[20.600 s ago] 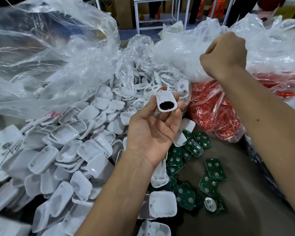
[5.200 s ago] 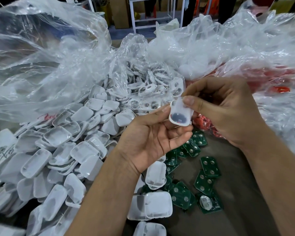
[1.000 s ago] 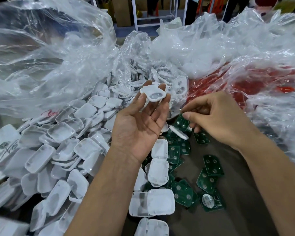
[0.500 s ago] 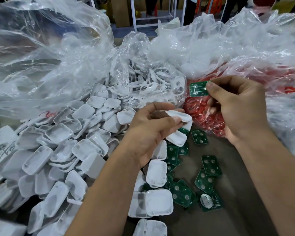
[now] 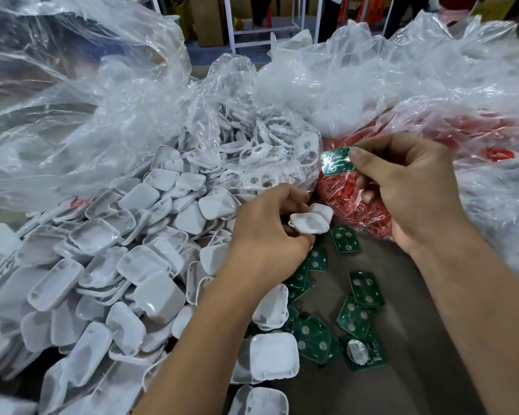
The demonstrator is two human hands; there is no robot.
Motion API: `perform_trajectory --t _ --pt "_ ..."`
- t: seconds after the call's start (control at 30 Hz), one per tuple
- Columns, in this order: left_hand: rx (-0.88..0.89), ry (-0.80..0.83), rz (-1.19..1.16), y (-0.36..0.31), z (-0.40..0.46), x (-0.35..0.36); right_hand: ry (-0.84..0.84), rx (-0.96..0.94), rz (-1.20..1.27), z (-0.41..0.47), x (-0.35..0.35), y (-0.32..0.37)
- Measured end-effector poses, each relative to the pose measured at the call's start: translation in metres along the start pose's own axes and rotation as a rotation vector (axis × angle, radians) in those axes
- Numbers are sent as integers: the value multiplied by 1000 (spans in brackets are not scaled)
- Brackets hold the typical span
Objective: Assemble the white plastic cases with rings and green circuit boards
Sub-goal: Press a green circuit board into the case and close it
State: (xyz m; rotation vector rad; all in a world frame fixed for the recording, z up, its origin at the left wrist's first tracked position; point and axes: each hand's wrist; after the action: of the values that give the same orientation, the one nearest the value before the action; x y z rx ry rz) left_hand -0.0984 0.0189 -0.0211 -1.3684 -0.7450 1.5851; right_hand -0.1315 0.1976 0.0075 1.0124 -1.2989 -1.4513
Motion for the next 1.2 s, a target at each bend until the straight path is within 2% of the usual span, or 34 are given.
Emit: perform_trajectory --t 0.23,0.43,0.6,0.8,1.2 --pt "38 -1 113 -3 2 -15 95 -18 -18 -3 0 0" --pt "-49 -141 -337 -7 2 -17 257 3 9 -8 6 3" --pt "-84 -219 -451 -3 3 -9 345 -6 -44 -13 12 3" --pt "-71 -234 -322 -2 3 -6 314 -60 -272 -19 18 -2" --pt "-58 -300 -178 -2 2 -2 229 -18 -353 -23 30 -11"
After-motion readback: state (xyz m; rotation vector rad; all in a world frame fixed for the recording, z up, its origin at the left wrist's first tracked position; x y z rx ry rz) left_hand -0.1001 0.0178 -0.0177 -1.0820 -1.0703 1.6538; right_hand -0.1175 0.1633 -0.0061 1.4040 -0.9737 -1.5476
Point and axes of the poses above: each hand's wrist, its own z-axis towards the middle knuckle, its own x-axis out of the palm, y = z × x, and after that the axes turned 7 degrees about x, right-handed
